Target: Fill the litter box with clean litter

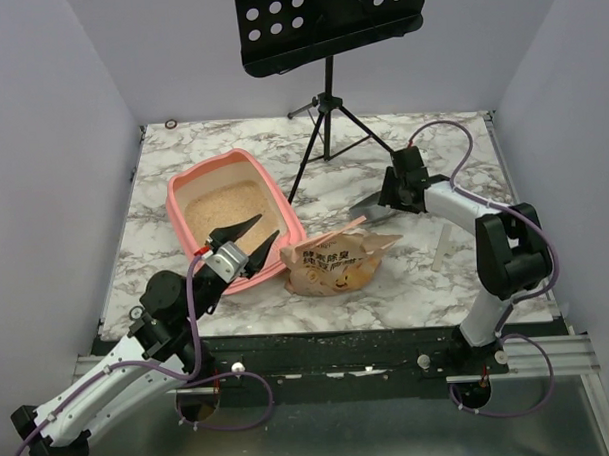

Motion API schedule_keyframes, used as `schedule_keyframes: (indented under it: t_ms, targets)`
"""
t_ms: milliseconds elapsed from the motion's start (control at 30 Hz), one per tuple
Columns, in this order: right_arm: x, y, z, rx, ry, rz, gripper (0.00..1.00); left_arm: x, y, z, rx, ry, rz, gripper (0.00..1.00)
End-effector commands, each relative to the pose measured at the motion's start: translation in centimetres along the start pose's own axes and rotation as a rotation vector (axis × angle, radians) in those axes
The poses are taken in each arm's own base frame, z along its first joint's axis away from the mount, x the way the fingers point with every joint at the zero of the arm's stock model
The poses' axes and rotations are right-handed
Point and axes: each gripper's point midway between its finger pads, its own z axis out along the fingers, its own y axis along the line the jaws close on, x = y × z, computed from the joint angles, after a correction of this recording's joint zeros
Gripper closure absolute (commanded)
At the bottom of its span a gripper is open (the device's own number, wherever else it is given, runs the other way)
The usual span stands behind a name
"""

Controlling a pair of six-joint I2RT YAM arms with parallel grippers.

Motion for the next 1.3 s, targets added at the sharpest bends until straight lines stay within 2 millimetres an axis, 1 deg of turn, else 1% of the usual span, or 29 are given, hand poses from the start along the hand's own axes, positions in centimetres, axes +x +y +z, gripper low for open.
schedule_keyframes:
  t_ms: [0,100,200,267,367,400,467,533,633,700,767,800,833,867,900,967,1033,1067,1100,1200,1267]
  targets:
    - [1.2,-0.2,1.2,0.021,0.051,0.011,0.36,-1.1,1.6,-0.2,-0.078,0.015,-0.039,0.45]
    - [1.7,-0.1,1.6,0.017,0.068,0.007,0.39,-1.2,1.8,-0.3,-0.091,0.018,-0.048,0.43]
    - [2.1,-0.3,2.0,0.025,0.079,0.007,0.52,-0.9,1.8,-0.2,-0.089,0.020,-0.030,0.43]
    - [2.4,-0.4,2.1,0.024,0.085,0.007,0.67,-0.9,1.8,-0.3,-0.093,0.013,-0.027,0.43]
    - [2.5,-0.7,2.3,0.027,0.092,0.014,0.95,-1.0,1.9,-0.4,-0.099,0.003,-0.020,0.43]
    - [2.6,-0.7,2.3,0.028,0.095,0.014,0.99,-1.0,2.0,-0.4,-0.102,-0.001,-0.016,0.43]
    - [2.2,-1.0,2.0,0.037,0.077,0.022,0.99,-0.9,2.1,-0.5,-0.111,0.006,-0.014,0.44]
    - [1.1,-1.5,1.0,0.056,0.017,0.041,1.00,-1.1,2.5,-0.5,-0.130,0.005,-0.019,0.44]
    - [-2.1,-2.0,-1.8,0.070,-0.105,0.070,1.00,-1.4,2.8,-0.5,-0.143,0.002,-0.029,0.44]
    - [-4.5,-2.1,-4.2,0.069,-0.192,0.103,1.00,-1.3,2.8,-0.1,-0.138,0.032,-0.029,0.44]
    - [-7.2,-1.9,-7.1,0.043,-0.288,0.132,0.99,-1.3,2.7,0.5,-0.126,0.079,-0.049,0.44]
    - [-8.5,-1.7,-8.6,0.026,-0.332,0.135,1.00,-1.8,2.6,0.9,-0.112,0.097,-0.062,0.45]
    - [-9.7,-1.5,-10.1,0.011,-0.373,0.140,0.99,-1.3,2.7,1.4,-0.115,0.149,-0.064,0.45]
    - [-11.0,-1.3,-11.4,-0.007,-0.414,0.137,0.99,-1.8,2.8,1.6,-0.113,0.170,-0.073,0.46]
    - [-12.5,-1.0,-12.8,-0.024,-0.461,0.135,0.99,-1.7,3.1,1.9,-0.125,0.195,-0.081,0.47]
    - [-14.7,-0.8,-15.4,-0.040,-0.532,0.135,0.99,-2.9,4.0,2.4,-0.166,0.174,-0.096,0.47]
    - [-16.1,0.1,-17.5,-0.089,-0.570,0.118,0.99,-4.0,4.8,2.7,-0.213,0.137,-0.139,0.42]
    - [-16.5,0.6,-18.3,-0.118,-0.583,0.111,0.99,-4.5,4.8,2.9,-0.211,0.129,-0.156,0.42]
    - [-16.9,1.2,-19.7,-0.150,-0.607,0.112,0.99,-4.9,4.7,3.2,-0.200,0.122,-0.166,0.41]
    - [-17.6,3.0,-22.9,-0.243,-0.671,0.095,0.99,-6.0,4.6,4.9,-0.198,0.116,-0.225,0.41]
    - [-17.8,4.3,-25.0,-0.304,-0.694,0.082,0.99,-6.0,4.0,6.2,-0.177,0.123,-0.267,0.41]
